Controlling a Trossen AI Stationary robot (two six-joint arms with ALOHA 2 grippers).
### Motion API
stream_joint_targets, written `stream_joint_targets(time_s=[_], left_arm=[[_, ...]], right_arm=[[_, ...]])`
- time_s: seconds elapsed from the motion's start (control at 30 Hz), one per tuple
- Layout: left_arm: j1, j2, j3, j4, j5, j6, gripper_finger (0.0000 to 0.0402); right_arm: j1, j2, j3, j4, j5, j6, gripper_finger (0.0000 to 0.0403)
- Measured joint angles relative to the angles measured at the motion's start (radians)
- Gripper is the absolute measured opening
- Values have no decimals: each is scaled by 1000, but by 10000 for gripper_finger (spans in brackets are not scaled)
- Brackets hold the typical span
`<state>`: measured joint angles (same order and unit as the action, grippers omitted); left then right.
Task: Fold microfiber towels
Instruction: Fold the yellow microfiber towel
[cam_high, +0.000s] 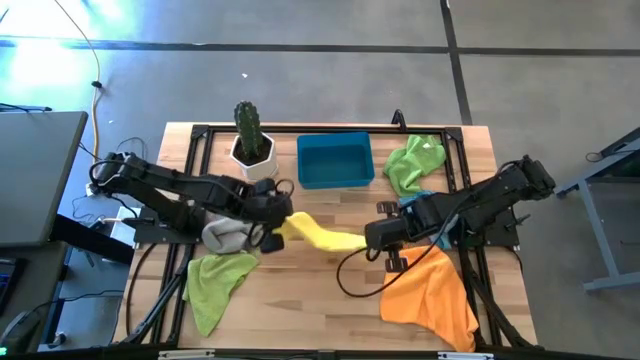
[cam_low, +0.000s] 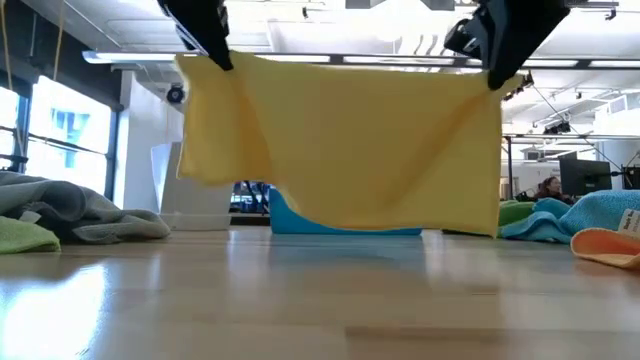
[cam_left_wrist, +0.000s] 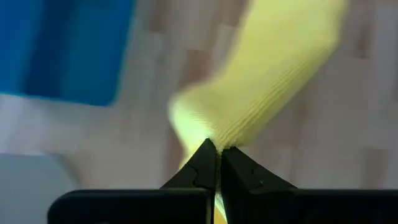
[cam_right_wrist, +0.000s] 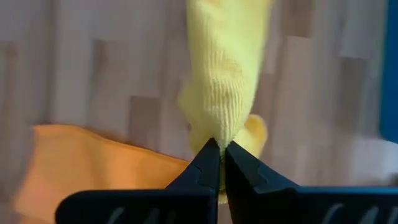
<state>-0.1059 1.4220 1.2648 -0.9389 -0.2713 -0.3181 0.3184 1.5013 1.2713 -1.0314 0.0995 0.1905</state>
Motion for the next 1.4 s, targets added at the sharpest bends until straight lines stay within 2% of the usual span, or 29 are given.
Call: stream_joint_targets(time_s=[0.17, 0.3, 0.37, 0.47, 0.6, 0.73, 0.87, 1.07, 1.23, 1.4], left_arm=[[16, 0, 0, 0, -142, 150, 0], [41, 0, 0, 0, -273, 250, 0], [51, 0, 0, -2, -290, 268, 0], [59, -1, -11, 4, -231, 263, 0], [53, 38, -76, 15, -85, 209, 0], [16, 130, -131, 38, -38, 152, 0], [-25, 237, -135, 68, 9, 128, 0], [-93, 337, -134, 171, 193, 130, 0], [-134, 386, -134, 241, 238, 126, 1], [-158, 412, -133, 252, 238, 75, 3]], right_arm=[[-59, 0, 0, -59, 130, -63, 0], [-114, 0, 0, -63, 185, -77, 0], [-134, 0, 0, -64, 204, -51, 0], [-149, 0, 0, -61, 182, -13, 0], [-137, 20, -3, -38, 36, -5, 0], [-108, 64, -53, 33, -34, 28, 0], [-86, 109, -98, 65, -117, 37, 0], [-56, 148, -103, 105, -268, 48, 0], [-36, 166, -103, 167, -292, 56, 6], [-27, 184, -103, 175, -297, 94, 61]])
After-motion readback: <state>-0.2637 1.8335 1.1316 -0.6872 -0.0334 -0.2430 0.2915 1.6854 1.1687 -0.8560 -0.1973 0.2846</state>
